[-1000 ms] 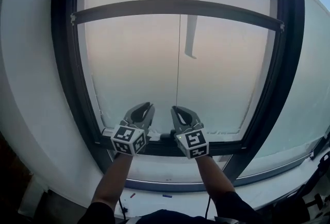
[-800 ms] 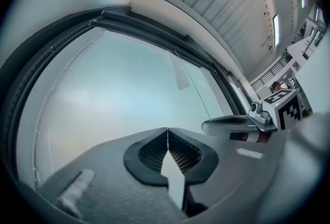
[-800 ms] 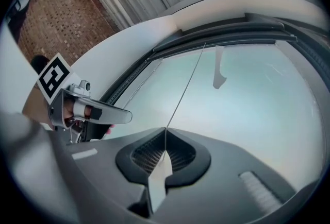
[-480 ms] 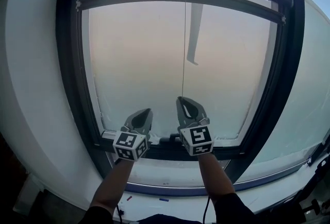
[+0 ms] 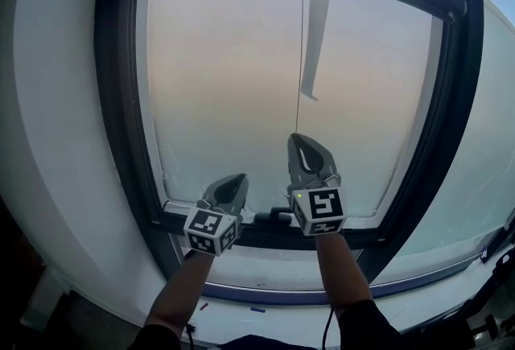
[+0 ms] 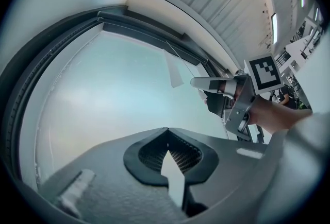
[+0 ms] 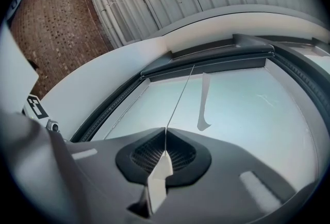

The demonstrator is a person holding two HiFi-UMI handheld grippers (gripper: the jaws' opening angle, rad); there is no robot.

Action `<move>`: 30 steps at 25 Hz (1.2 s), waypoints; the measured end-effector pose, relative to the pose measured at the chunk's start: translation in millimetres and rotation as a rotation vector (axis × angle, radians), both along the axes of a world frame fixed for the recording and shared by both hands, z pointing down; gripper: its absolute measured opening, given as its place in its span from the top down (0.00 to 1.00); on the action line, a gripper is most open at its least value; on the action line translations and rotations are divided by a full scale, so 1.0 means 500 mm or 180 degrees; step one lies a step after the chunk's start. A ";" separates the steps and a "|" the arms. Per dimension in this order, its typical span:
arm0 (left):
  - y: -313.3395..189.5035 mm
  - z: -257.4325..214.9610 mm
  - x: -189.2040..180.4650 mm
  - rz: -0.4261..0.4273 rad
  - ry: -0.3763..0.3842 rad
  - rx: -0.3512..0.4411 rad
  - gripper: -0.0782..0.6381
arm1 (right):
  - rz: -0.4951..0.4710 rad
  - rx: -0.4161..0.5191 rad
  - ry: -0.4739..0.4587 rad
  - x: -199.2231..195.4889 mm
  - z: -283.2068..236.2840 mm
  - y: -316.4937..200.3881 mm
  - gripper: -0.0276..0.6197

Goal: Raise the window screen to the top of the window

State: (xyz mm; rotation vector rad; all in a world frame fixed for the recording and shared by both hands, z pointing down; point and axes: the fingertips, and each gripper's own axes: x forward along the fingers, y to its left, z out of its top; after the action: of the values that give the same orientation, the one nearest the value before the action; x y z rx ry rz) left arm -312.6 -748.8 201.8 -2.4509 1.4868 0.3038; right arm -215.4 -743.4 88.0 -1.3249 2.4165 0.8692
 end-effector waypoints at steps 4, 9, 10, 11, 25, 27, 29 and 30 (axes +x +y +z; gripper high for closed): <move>0.009 -0.003 -0.006 -0.0004 0.0016 0.0008 0.88 | 0.0043 0.0070 -0.0001 0.002 0.004 0.010 0.92; 0.023 0.000 -0.010 -0.0034 -0.0014 0.0021 0.88 | 0.0067 0.0104 -0.0068 0.016 0.026 0.019 0.75; 0.027 0.004 -0.009 -0.0021 0.0001 -0.0002 0.88 | 0.0063 0.0082 -0.0106 0.020 0.031 0.023 0.74; 0.031 0.009 -0.008 -0.0008 0.0021 -0.0020 0.88 | 0.0062 0.0050 -0.0138 0.024 0.038 0.026 0.73; 0.096 0.166 -0.019 0.0195 0.0139 -0.0192 0.88 | 0.0262 -0.0704 -0.0412 0.121 0.248 0.116 0.75; 0.106 0.197 -0.015 0.0249 0.0190 -0.0232 0.88 | 0.0245 -0.0844 -0.0393 0.140 0.287 0.137 0.76; 0.133 0.211 -0.001 0.0318 0.0254 -0.0246 0.88 | 0.0235 -0.0945 -0.0287 0.162 0.327 0.168 0.80; 0.150 0.214 0.006 0.0343 0.0264 -0.0229 0.88 | 0.0239 -0.0975 -0.0233 0.175 0.346 0.183 0.82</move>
State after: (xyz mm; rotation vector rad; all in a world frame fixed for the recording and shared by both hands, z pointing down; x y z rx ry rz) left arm -309.6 -673.9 308.6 -2.6105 1.4241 0.3838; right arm -128.1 -651.6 261.0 -1.5309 2.5300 0.4687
